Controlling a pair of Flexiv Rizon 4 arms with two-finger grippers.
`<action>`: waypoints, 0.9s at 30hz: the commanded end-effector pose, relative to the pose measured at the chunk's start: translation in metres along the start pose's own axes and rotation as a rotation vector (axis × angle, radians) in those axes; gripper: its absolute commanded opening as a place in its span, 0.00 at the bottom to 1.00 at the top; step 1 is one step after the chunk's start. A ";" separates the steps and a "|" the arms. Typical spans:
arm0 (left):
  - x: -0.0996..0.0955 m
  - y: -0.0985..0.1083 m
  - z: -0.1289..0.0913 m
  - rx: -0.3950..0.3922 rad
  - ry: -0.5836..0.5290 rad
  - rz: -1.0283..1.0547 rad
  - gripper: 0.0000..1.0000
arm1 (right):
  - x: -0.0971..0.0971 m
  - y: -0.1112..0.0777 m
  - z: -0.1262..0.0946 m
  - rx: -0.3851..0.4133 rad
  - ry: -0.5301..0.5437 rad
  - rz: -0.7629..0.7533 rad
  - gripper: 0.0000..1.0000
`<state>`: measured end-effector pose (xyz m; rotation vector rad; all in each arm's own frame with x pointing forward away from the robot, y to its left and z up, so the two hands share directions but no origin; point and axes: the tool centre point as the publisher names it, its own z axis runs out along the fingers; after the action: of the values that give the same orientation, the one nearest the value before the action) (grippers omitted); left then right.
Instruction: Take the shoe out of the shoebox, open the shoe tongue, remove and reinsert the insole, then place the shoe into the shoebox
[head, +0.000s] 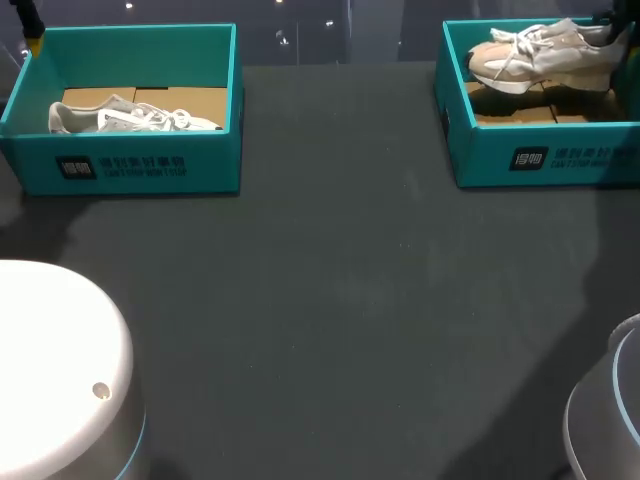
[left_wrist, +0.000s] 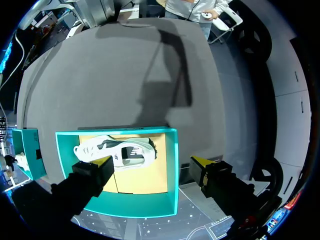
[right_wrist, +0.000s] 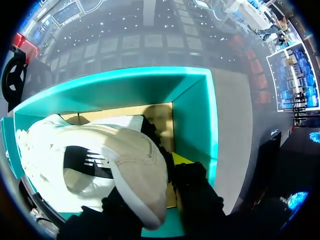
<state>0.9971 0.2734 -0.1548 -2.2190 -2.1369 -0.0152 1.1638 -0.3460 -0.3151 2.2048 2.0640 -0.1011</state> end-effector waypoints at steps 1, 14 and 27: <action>0.000 -0.001 -0.001 -0.001 0.002 0.001 1.00 | -0.003 -0.002 -0.014 0.008 0.000 -0.001 0.00; 0.000 -0.001 -0.001 -0.001 0.002 0.001 1.00 | -0.007 0.000 -0.051 0.005 -0.039 0.002 0.00; 0.000 -0.001 -0.001 -0.001 0.002 0.001 1.00 | -0.007 -0.005 -0.099 -0.037 -0.088 -0.007 0.00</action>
<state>0.9970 0.2735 -0.1548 -2.2189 -2.1369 -0.0152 1.1672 -0.3438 -0.2312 2.1418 2.0206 -0.1629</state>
